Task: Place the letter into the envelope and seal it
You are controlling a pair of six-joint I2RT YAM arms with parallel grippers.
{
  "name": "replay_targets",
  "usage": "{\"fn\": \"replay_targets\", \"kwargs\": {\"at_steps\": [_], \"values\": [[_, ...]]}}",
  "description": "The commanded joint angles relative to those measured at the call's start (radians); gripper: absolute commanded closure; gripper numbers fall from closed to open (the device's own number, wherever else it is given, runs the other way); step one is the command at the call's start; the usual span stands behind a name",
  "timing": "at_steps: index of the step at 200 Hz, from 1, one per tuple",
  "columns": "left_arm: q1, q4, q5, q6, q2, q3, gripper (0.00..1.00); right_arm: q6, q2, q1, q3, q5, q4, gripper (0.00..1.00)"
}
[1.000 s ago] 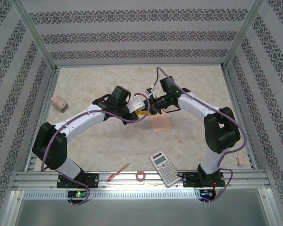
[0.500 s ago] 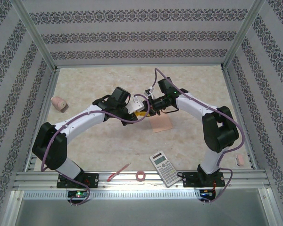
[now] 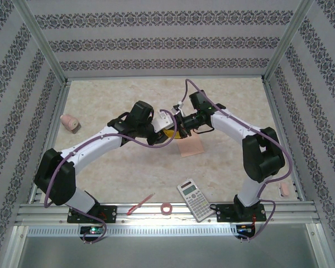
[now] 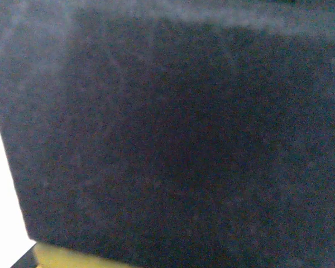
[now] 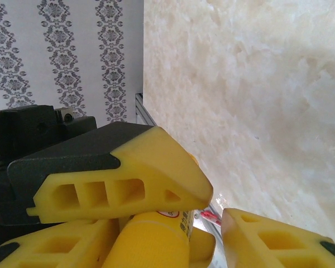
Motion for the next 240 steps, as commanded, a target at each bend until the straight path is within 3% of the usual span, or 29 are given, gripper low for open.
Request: {"fn": "replay_targets", "kwargs": {"at_steps": [1,147,240], "values": [[-0.039,0.244,0.1,0.011,-0.018,0.039,1.0,-0.03,-0.028,0.041,0.02,-0.076,-0.019,0.48],[-0.004,0.193,0.074,-0.042,0.034,0.045,1.0,-0.104,-0.104,-0.088,0.018,-0.07,-0.128,0.48],[0.066,0.216,0.105,-0.12,0.031,0.034,1.0,-0.179,-0.119,-0.14,0.05,-0.062,-0.231,0.48]]}}
